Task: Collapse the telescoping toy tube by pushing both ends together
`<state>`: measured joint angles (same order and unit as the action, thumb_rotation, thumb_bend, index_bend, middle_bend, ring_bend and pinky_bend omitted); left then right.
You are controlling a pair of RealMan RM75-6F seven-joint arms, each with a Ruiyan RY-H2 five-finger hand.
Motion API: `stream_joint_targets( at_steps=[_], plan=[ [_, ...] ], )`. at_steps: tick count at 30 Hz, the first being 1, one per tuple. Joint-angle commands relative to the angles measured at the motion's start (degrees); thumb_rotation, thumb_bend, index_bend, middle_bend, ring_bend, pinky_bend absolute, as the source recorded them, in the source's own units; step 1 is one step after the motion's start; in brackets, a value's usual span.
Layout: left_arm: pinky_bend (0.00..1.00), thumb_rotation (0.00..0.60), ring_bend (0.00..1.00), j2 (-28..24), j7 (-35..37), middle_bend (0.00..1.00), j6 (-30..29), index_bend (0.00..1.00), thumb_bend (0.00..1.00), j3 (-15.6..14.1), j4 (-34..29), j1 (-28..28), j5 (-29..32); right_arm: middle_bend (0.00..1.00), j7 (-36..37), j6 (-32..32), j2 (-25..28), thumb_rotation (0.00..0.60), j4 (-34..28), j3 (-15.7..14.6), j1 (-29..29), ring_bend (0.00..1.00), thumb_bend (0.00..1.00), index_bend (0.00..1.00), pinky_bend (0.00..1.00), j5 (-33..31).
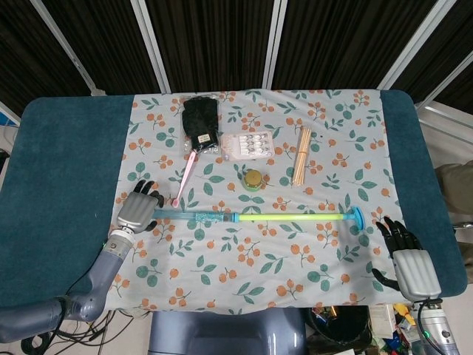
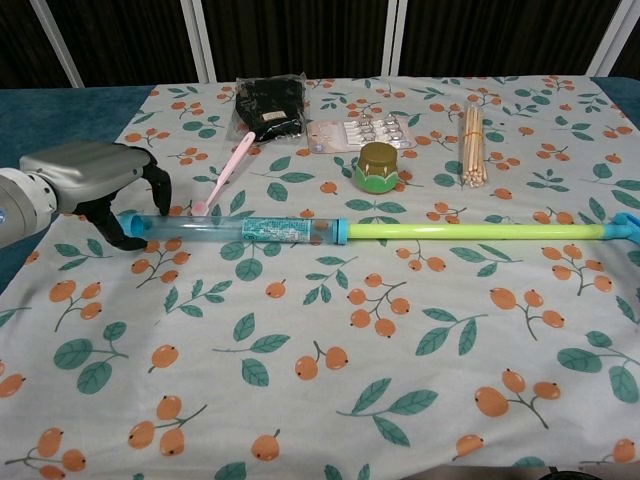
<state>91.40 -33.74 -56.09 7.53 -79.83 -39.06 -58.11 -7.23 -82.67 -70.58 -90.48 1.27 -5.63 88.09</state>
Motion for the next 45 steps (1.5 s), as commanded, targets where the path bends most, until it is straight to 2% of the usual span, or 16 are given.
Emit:
stream_joint_targets(
  at_steps=[1,5,7,10,17,24,28,32,39,45],
  plan=[
    [0.09,0.600,0.07,0.19,-0.16,0.32,0.07,0.46,0.26,-0.21,0.46,-0.05,0.38,0.00,0.11,0.00,0.03,0.600,-0.07,0.02,0.03,0.00,0.12,0.00,0.15,-0.07],
    [0.09,0.600,0.07,0.69,-0.19,0.32,0.25,0.48,0.32,-0.31,1.06,-0.21,0.94,0.00,0.17,0.03,0.11,0.600,-0.22,0.03,0.06,0.00,0.12,0.00,0.15,-0.18],
    [0.10,0.600,0.08,0.89,-0.19,0.33,0.16,0.52,0.38,-0.30,1.16,-0.29,1.05,0.00,0.12,0.04,0.14,0.600,-0.27,0.01,0.06,0.00,0.13,0.00,0.15,-0.16],
    [0.10,0.600,0.08,0.95,-0.08,0.33,-0.29,0.55,0.42,-0.30,0.92,-0.28,0.83,0.00,0.16,0.03,0.19,0.600,-0.36,0.00,0.11,0.00,0.13,0.00,0.15,-0.22],
    [0.10,0.600,0.08,-0.64,-0.81,0.33,-4.07,0.57,0.43,0.06,-3.36,0.78,0.42,0.00,-1.33,0.05,0.45,0.600,-1.76,-0.71,-0.02,0.00,0.13,0.02,0.15,1.20],
    [0.10,0.600,0.08,-3.62,-4.06,0.33,-7.77,0.57,0.43,0.45,-10.56,1.86,2.27,0.00,-6.74,4.43,-0.44,0.600,-8.12,-0.16,-3.03,0.00,0.15,0.11,0.15,1.37],
    [0.10,0.600,0.08,-5.04,-5.18,0.33,-9.53,0.57,0.43,0.40,-14.49,2.37,2.57,0.02,-13.19,10.08,-3.73,0.600,-12.41,2.08,-6.80,0.00,0.15,0.14,0.15,-2.45],
    [0.10,0.600,0.08,-6.70,-6.00,0.33,-10.83,0.57,0.43,-0.14,-17.31,2.88,2.21,0.03,-20.73,14.03,-9.57,0.600,-12.92,4.61,-10.61,0.00,0.16,0.16,0.15,-6.75],
    [0.10,0.600,0.08,-9.86,-5.15,0.33,-11.78,0.57,0.43,-0.94,-19.38,4.13,2.10,0.05,-29.10,15.85,-18.78,0.600,-8.87,8.39,-15.18,0.00,0.18,0.19,0.15,-13.25],
    [0.10,0.600,0.08,-12.66,-3.24,0.33,-11.86,0.58,0.43,-1.52,-19.88,5.19,1.52,0.08,-33.74,16.10,-22.73,0.600,-4.18,11.59,-18.15,0.01,0.20,0.26,0.15,-18.92]
  ],
)
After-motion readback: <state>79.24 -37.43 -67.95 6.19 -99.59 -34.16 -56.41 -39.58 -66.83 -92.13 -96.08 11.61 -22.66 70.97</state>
